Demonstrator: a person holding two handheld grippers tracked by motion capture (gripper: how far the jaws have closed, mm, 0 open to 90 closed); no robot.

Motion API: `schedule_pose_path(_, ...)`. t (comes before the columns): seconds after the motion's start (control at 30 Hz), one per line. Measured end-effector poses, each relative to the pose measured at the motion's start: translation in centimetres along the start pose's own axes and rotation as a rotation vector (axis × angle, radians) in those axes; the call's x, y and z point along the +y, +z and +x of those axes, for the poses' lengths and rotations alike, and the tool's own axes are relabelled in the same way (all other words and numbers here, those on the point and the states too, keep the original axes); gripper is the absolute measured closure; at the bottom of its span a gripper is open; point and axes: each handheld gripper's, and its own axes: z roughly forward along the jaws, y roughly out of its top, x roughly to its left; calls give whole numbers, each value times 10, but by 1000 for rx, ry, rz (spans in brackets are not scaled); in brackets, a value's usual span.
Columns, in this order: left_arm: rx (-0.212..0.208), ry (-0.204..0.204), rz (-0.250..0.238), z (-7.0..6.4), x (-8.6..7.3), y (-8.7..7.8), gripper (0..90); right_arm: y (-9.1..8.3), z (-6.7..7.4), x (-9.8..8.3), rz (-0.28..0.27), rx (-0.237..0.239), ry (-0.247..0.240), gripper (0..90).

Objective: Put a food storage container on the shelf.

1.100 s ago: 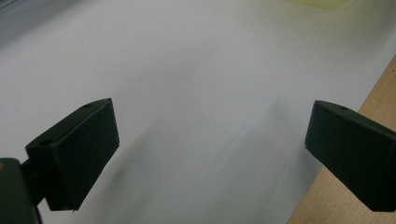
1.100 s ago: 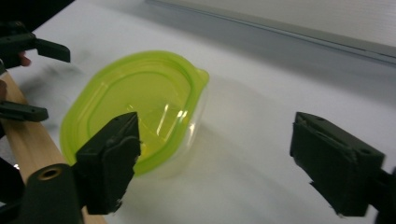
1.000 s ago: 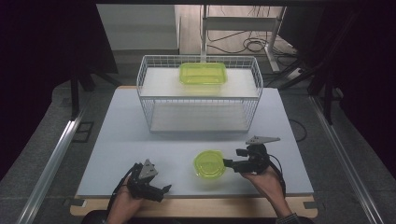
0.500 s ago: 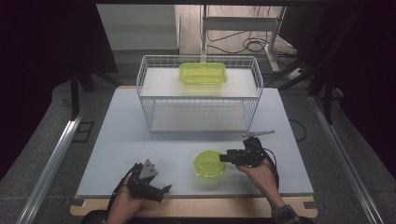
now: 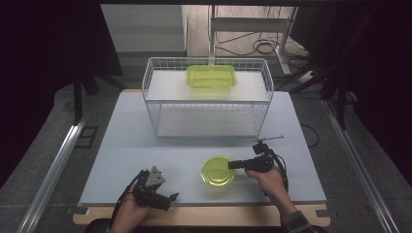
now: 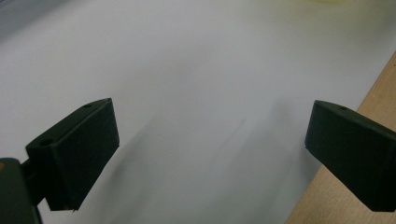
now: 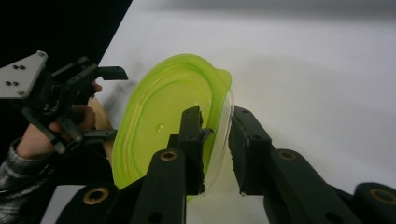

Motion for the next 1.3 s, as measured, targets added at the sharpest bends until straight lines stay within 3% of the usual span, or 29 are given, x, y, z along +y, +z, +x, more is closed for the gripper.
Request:
schedule_pose_path(0.13,0,-1,-1,0,0,0,28,1,-1,0,5,41,27,803)
schedule_pose_path(0.43,2,-1,-5,0,0,-1,28,-4,-1,2,-27,52,50,806)
schedule_pose_path(1.3,5,-2,-8,0,0,-2,29,-39,27,41,-158,77,16,806)
